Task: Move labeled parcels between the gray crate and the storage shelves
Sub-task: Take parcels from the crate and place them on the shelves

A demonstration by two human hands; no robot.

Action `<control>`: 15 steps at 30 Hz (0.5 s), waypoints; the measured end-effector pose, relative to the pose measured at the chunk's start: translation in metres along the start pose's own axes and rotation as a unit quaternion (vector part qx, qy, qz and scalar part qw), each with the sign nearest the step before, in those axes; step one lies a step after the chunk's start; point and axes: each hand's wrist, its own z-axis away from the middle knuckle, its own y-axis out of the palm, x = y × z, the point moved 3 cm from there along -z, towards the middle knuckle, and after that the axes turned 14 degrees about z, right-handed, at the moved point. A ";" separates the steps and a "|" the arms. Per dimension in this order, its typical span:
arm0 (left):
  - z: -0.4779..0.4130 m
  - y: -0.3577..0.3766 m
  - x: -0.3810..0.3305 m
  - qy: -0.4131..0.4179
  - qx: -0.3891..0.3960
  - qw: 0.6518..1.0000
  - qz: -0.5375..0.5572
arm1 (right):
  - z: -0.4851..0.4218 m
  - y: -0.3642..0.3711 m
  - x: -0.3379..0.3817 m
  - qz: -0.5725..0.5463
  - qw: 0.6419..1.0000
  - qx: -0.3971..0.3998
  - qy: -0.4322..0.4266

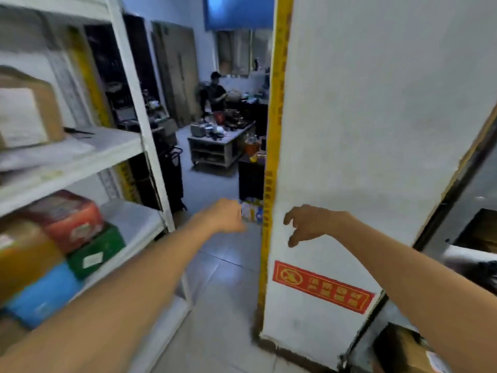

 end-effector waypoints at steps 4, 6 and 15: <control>0.071 -0.037 0.105 -0.122 -0.039 0.992 0.003 | -0.033 -0.019 0.111 0.056 0.993 -0.017 -0.101; 0.113 -0.050 0.149 -0.172 -0.049 0.984 0.008 | -0.042 -0.025 0.167 0.060 0.987 -0.030 -0.146; 0.325 -0.090 0.261 -0.342 -0.163 0.923 0.068 | -0.012 -0.039 0.376 0.088 0.941 -0.046 -0.323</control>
